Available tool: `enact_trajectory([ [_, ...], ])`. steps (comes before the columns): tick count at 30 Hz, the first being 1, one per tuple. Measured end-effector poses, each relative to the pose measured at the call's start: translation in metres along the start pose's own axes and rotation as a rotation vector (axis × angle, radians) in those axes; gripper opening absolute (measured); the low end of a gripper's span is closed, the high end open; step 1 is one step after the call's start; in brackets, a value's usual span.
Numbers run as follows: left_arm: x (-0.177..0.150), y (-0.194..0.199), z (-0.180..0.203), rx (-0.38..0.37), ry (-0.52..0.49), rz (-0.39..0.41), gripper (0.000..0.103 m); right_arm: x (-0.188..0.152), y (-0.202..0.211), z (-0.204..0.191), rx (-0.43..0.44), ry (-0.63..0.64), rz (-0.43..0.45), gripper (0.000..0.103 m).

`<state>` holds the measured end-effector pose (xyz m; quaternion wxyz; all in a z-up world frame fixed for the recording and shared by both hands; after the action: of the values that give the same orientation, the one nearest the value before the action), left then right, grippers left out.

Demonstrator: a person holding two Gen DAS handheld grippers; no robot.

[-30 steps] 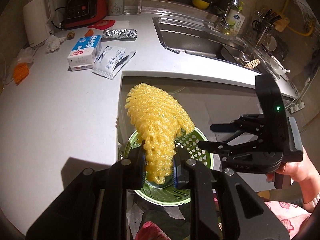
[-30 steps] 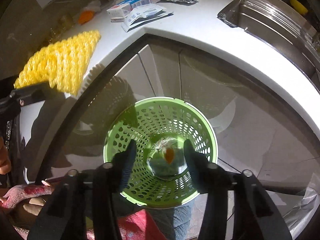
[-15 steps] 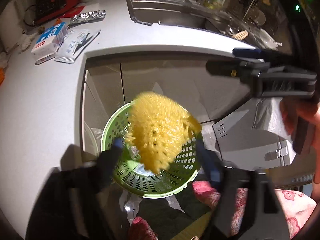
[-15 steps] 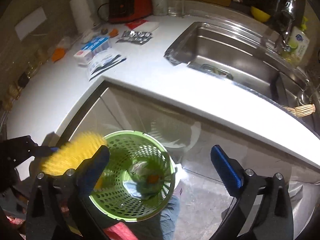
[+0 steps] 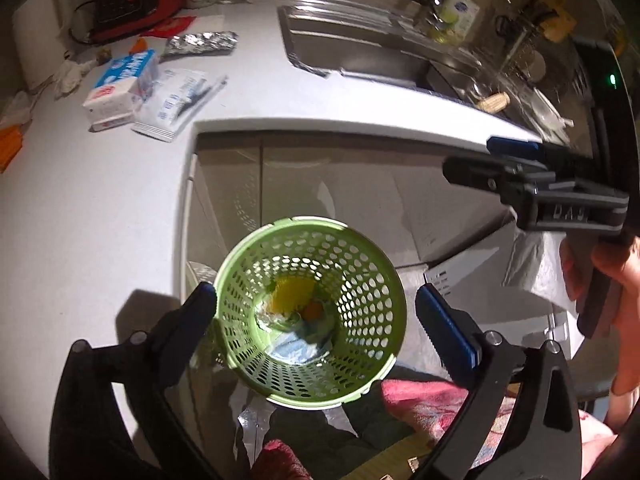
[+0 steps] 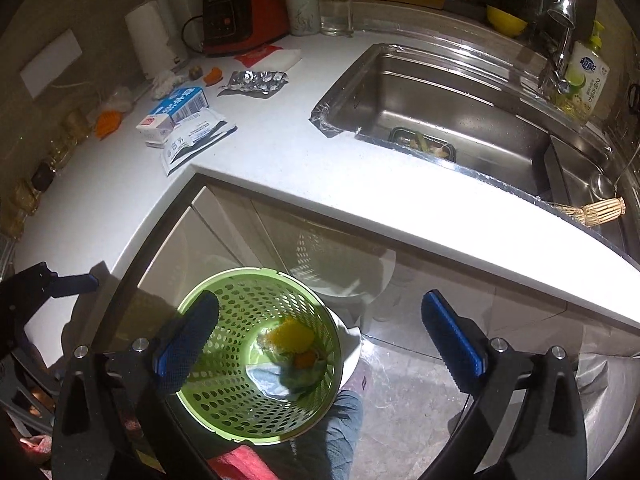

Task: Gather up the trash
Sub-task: 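Grasp the orange foam net with the left gripper while the right grasps the clear plastic bag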

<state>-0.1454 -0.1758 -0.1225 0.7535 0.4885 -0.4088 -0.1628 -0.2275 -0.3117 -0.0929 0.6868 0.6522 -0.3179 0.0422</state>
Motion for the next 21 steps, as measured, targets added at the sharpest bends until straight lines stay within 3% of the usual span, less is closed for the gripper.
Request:
enact_trajectory([
  [11, 0.035, 0.052, -0.077, 0.240, 0.074, 0.180, 0.095, 0.052, -0.001, -0.040, 0.065, 0.090, 0.063, 0.100],
  [21, 0.064, 0.095, -0.160, 0.337, 0.197, 0.328, 0.095, 0.126, -0.010, -0.105, 0.173, 0.194, 0.139, 0.100],
])
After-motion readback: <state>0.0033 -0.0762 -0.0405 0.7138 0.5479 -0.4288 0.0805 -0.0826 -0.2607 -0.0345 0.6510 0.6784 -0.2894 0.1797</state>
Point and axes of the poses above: each gripper's, at about its wrist camera, not at the fingertips, and y roughly against the way its jaws point, z to its right, x to its top, the point moved 2 cm from there along -y, roughly the way its jaws point
